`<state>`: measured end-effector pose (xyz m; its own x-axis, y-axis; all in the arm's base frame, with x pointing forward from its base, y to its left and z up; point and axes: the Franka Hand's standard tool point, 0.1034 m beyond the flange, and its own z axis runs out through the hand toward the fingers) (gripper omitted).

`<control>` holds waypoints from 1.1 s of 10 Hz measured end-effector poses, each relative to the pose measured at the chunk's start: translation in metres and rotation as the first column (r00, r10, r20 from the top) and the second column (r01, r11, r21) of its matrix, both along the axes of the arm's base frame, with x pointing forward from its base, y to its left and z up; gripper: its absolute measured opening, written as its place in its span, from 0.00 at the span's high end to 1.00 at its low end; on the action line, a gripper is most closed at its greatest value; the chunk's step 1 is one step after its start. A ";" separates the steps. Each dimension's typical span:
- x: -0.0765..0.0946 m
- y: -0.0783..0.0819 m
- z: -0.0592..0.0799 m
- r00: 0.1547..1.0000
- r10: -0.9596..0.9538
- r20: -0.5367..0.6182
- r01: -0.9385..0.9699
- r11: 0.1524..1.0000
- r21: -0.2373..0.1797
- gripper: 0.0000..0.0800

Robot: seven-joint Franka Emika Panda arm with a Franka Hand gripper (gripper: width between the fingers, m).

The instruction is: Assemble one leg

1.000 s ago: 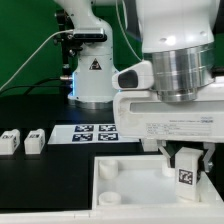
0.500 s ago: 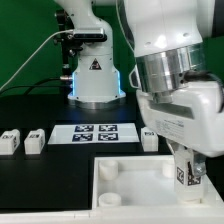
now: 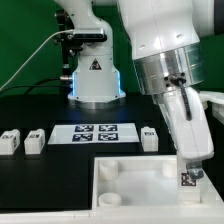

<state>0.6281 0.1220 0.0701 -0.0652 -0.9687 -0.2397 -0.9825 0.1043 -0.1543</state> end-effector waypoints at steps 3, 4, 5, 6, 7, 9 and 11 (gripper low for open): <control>-0.004 0.001 0.000 0.954 0.298 0.020 -0.297 0.954 -0.044 0.22; -0.006 0.001 -0.001 0.896 0.443 0.022 -0.440 0.895 -0.073 0.19; -0.006 0.000 -0.001 0.833 0.553 0.031 -0.547 0.830 -0.105 0.19; -0.006 0.000 -0.001 0.796 0.605 0.039 -0.597 0.793 -0.119 0.19; -0.006 -0.001 -0.001 0.728 0.684 0.049 -0.673 0.726 -0.142 0.19; -0.006 -0.002 -0.001 0.587 0.808 0.058 -0.789 0.586 -0.187 0.19; -0.006 -0.001 -0.001 0.349 0.937 0.017 -0.903 0.341 -0.260 0.19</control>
Offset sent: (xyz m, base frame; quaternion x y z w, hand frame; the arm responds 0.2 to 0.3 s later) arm -0.0026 -0.0028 0.0003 -0.0725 0.0047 -0.4148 0.9070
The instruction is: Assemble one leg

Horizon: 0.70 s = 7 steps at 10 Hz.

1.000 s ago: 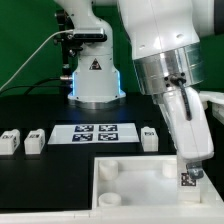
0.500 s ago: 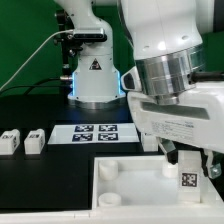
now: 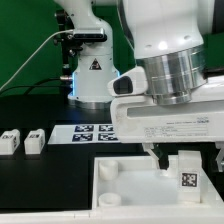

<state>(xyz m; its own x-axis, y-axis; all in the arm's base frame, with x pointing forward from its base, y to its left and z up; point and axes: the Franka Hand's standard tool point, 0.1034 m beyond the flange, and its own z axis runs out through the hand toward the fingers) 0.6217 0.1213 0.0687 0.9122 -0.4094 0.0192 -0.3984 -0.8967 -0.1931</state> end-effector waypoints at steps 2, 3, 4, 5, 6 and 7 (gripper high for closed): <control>0.000 -0.001 0.000 0.989 0.147 0.023 -0.146 0.989 -0.029 0.19; 0.000 -0.001 0.000 0.993 0.113 0.019 -0.113 0.993 -0.024 0.19; 0.000 -0.001 0.000 0.993 0.113 0.019 -0.113 0.993 -0.024 0.33; 0.000 0.000 0.000 0.999 0.053 0.010 -0.053 0.998 -0.015 0.33; 0.000 0.000 0.000 0.999 -0.036 -0.005 0.036 0.999 -0.005 0.59; -0.001 -0.002 -0.001 0.989 -0.145 -0.027 0.145 0.989 0.001 0.59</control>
Offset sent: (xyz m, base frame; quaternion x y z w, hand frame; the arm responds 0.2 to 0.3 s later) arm 0.0000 0.0000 0.0000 0.0000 0.0000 0.0000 1.0000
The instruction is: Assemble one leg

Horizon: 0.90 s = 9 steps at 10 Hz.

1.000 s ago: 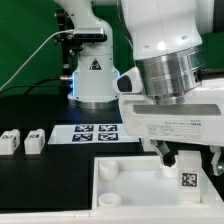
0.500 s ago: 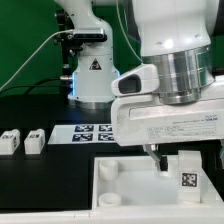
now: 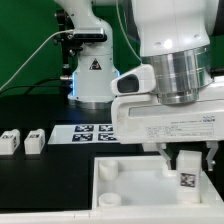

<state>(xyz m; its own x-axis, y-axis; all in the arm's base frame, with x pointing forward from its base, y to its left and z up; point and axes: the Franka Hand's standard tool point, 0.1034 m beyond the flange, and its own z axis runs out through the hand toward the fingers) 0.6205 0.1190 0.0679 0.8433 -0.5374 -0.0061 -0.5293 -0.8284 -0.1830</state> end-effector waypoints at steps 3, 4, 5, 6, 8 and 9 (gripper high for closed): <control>0.000 0.001 0.000 0.960 -0.275 -0.048 0.276 0.961 0.030 0.63; 0.000 0.003 0.000 0.919 -0.387 -0.071 0.390 0.920 0.041 0.63; 0.000 0.006 -0.001 0.853 -0.512 -0.102 0.518 0.854 0.048 0.63; 0.000 0.009 -0.001 0.786 -0.606 -0.124 0.615 0.787 0.049 0.63; 0.003 0.012 0.000 0.574 -0.797 -0.187 0.817 0.573 0.066 0.63; 0.003 0.012 -0.002 0.530 -0.824 -0.201 0.847 0.528 0.067 0.63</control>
Offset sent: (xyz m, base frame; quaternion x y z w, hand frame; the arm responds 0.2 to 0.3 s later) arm 0.0000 0.0000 0.0000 0.0000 0.0000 0.2667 0.9638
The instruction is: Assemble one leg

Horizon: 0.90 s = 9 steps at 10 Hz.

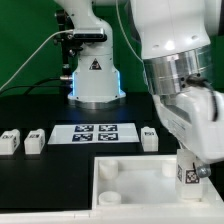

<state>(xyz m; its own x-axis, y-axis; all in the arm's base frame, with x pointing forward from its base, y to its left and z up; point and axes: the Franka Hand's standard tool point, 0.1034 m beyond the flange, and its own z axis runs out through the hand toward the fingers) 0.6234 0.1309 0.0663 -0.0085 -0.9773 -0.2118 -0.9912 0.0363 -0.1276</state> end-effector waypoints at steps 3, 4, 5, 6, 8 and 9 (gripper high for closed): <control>0.002 0.002 0.000 0.969 -0.245 -0.042 0.247 0.968 0.043 0.63; 0.002 0.002 -0.001 0.964 -0.263 -0.047 0.265 0.963 0.047 0.63; 0.002 0.002 -0.001 0.971 -0.237 -0.040 0.239 0.970 0.044 0.53; 0.001 0.002 -0.001 0.981 -0.193 -0.028 0.194 0.980 0.040 0.36; -0.001 -0.001 -0.002 0.999 -0.035 -0.005 0.035 0.999 0.022 0.21; -0.004 -0.002 -0.002 0.992 0.124 0.000 -0.124 0.992 -0.001 0.21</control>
Offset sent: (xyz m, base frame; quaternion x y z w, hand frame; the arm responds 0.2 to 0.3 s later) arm 0.0000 0.0000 0.0000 0.0000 0.0000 0.1790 0.9838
